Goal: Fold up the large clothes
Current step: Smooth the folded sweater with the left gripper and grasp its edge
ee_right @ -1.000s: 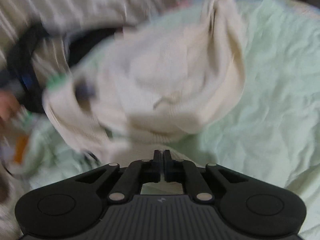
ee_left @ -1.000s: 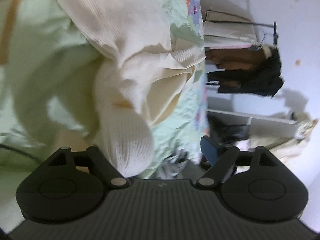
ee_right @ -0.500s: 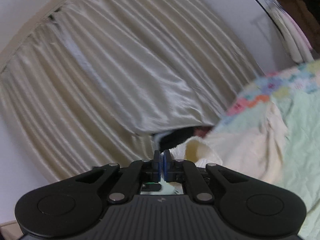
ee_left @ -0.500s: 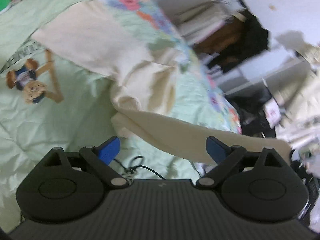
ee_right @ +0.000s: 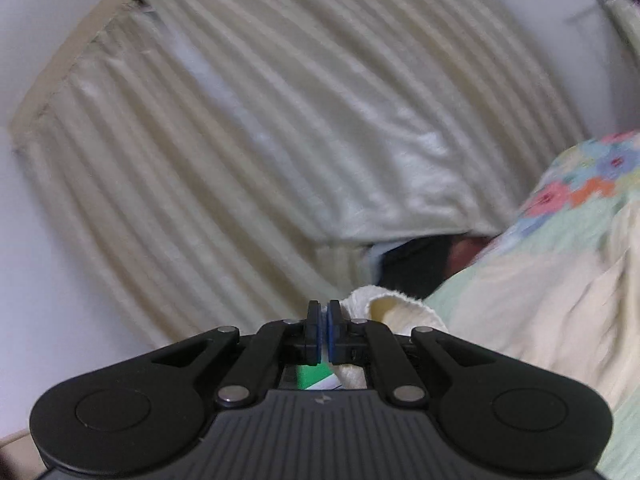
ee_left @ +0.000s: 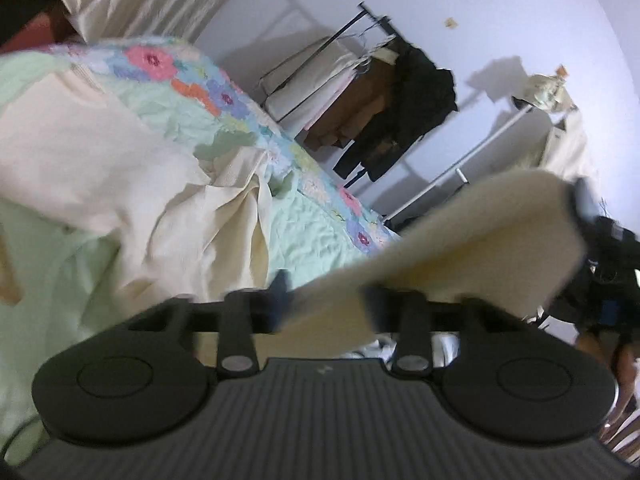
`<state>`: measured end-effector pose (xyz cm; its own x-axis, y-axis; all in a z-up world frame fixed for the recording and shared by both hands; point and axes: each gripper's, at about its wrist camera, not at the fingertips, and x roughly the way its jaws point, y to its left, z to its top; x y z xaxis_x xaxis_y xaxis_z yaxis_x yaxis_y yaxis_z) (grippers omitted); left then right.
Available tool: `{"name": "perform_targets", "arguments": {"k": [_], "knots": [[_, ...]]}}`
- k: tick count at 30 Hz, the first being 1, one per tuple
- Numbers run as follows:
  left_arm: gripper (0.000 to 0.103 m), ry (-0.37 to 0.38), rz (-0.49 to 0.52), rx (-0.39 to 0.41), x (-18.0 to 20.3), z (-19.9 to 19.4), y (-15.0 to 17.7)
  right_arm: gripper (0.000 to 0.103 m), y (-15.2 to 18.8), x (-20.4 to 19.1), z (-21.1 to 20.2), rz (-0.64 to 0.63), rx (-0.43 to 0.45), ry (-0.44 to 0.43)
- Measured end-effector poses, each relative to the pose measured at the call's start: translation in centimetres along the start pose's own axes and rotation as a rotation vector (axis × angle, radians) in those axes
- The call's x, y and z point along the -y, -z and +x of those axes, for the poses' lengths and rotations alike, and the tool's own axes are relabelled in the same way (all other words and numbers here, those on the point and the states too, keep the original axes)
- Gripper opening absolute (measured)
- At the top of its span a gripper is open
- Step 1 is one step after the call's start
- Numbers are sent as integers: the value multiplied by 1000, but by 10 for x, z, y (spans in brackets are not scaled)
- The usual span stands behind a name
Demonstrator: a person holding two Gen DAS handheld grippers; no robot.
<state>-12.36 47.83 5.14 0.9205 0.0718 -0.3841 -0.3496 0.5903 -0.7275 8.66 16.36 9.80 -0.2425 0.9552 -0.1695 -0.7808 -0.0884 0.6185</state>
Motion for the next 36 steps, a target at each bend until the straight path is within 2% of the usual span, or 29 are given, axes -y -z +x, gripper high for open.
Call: {"name": "perform_targets", "arguments": {"k": [2, 4, 5, 6, 7, 8, 9, 11, 12, 13, 15, 18, 20, 22, 23, 24, 25, 27, 28, 30, 32, 35, 36], "knots": [[22, -46, -18, 13, -6, 34, -15, 3, -22, 41, 30, 8, 24, 93], [22, -124, -50, 63, -22, 77, -34, 4, -35, 78, 56, 4, 29, 133], [22, -139, -51, 67, -26, 83, -35, 15, -39, 110, 64, 54, 80, 191], [24, -187, -51, 74, -36, 100, -40, 32, -43, 140, 73, 103, 128, 249], [25, -266, -41, 57, -58, 127, -45, 39, -38, 158, 73, 147, 131, 317], [27, -279, -39, 49, -66, 133, -44, 46, -33, 176, 73, 192, 135, 386], [30, -287, -40, 37, -74, 138, -42, 49, -14, 195, 64, 239, 156, 474], [31, -291, -123, -47, -111, 149, -36, 55, 19, 216, 53, 267, 156, 560], [33, -283, -172, -89, -124, 149, -38, 56, 47, 236, 46, 311, 150, 602], [37, -263, -152, -68, -125, 145, -41, 57, 59, 246, 45, 341, 136, 615], [60, -293, -108, -17, -122, 133, -43, 55, 95, 294, 49, 465, -24, 623], [78, -288, -111, 22, -124, 122, -37, 55, 112, 319, 51, 580, -43, 534], [78, -255, -166, 4, -129, 120, -32, 55, 106, 314, 59, 529, -60, 469], [78, -238, -196, -3, -134, 123, -29, 54, 105, 310, 67, 477, -97, 473], [78, -238, -198, -2, -135, 125, -29, 41, 106, 306, 74, 435, -121, 508], [78, -253, -166, -5, -132, 129, -28, 9, 108, 304, 81, 405, -137, 540], [78, -255, -162, -4, -133, 130, -28, 5, 109, 301, 87, 378, -150, 572], [78, -271, -117, 1, -132, 136, -27, 4, 105, 296, 85, 374, -96, 600], [78, -264, -128, 2, -134, 138, -28, 3, 103, 294, 83, 370, -72, 618], [78, -242, -145, 8, -137, 137, -28, 3, 93, 278, 71, 297, -92, 768], [78, -158, -199, 8, -144, 133, -29, 3, 82, 262, 59, 221, -113, 917], [78, -143, -222, 26, -150, 131, -31, 1, 67, 239, 41, 109, -146, 1133], [78, -149, -222, 25, -151, 132, -32, 4, 72, 249, 38, 165, -181, 1134]]}}
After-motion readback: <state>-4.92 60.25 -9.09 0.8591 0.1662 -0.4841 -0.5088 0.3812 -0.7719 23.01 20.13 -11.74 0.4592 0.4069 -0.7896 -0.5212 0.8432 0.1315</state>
